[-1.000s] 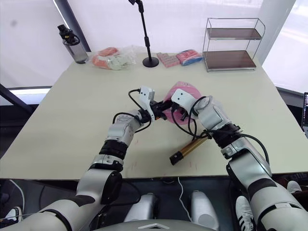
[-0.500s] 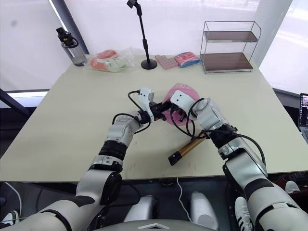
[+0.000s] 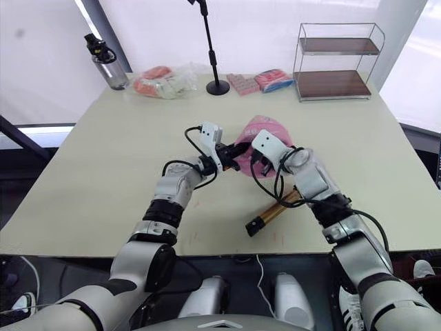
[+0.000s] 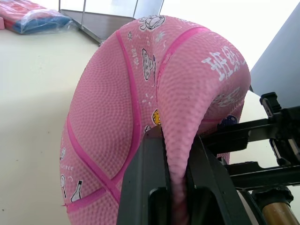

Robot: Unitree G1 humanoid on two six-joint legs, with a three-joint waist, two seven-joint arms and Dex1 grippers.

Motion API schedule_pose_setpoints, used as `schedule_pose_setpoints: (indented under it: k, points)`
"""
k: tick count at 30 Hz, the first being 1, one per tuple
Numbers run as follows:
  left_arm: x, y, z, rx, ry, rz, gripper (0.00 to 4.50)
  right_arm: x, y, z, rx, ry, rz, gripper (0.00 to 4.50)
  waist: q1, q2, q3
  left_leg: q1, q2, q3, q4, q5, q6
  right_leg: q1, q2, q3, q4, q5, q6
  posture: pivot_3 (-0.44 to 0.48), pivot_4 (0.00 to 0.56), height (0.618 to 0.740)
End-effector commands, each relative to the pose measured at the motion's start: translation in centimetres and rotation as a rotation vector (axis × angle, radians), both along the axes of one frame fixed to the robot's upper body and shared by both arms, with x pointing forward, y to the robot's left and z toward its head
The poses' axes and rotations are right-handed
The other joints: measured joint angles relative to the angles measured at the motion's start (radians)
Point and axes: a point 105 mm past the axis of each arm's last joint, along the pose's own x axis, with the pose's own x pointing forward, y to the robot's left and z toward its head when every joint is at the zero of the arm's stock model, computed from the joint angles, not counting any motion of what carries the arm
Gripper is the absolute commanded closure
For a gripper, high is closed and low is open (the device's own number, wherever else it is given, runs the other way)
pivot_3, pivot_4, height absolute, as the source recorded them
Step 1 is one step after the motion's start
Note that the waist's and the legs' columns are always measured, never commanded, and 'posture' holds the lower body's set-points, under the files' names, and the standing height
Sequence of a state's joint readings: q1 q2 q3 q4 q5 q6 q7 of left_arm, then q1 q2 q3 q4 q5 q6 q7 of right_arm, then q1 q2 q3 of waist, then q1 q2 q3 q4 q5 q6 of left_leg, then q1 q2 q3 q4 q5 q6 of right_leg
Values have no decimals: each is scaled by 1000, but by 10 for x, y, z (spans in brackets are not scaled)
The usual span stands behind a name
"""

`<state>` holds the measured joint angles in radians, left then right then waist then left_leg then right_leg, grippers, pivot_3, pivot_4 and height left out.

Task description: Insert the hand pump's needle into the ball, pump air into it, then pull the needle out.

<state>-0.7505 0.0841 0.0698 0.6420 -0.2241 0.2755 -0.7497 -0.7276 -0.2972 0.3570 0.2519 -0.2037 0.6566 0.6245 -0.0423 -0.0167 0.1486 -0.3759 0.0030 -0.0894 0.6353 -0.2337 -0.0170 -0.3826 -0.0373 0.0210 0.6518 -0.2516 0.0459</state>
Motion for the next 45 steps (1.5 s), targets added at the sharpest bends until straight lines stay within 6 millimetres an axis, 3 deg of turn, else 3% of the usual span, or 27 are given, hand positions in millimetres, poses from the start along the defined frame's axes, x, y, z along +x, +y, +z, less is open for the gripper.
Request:
schedule_pose_setpoints:
  k: [1,11,13,15,16,20,28,34,45]
  points:
    - [-8,-16,-7,2,29,-77,4500,-3,-21,-9,7,22,-91,4149,5,0,0,-4,0,-1,0,0,0,-3,0,-1,0,2,3,0,150,731]
    - [-8,-18,-5,15,14,-101,4500,-22,-29,19,128,-61,-92,4149,30,4,7,-20,-1,-3,-2,1,1,-14,-1,-5,-8,2,4,0,150,731]
    - [-8,-19,-5,17,12,-107,4500,-25,-31,23,142,-78,-85,3125,31,6,11,-22,-2,-4,-2,1,1,-14,-1,-6,-9,2,4,0,150,731]
    - [-9,-19,-4,17,10,-109,4500,-28,-33,28,154,-91,-73,2526,33,6,14,-22,-2,-5,-2,1,1,-14,-2,-6,-10,2,4,0,150,731]
    - [-9,-20,-4,17,9,-110,4500,-29,-34,30,156,-99,-72,1905,33,7,17,-23,-2,-5,-3,1,1,-14,-2,-7,-10,2,4,0,150,731]
    - [-9,-21,-4,17,7,-114,4500,-31,-41,39,177,-136,-74,95,34,7,21,-24,-3,-6,-3,1,1,-14,-2,-7,-10,2,4,0,150,731]
    - [-10,-23,-2,20,-2,-127,4500,-49,-53,61,307,-223,-59,95,38,7,24,-25,-8,-7,-3,1,1,-15,-6,-8,-10,1,5,0,150,731]
    - [-11,-24,-2,29,-10,-142,4500,-74,-65,64,384,-253,-41,95,37,6,25,-26,-13,-8,-3,1,1,-14,-11,-9,-10,-1,9,0,150,731]
    - [-12,-27,0,49,-27,-170,4500,-127,-107,66,591,-280,-18,95,34,5,26,-25,-14,-8,-3,1,2,-13,-13,-9,-9,-2,10,0,150,731]
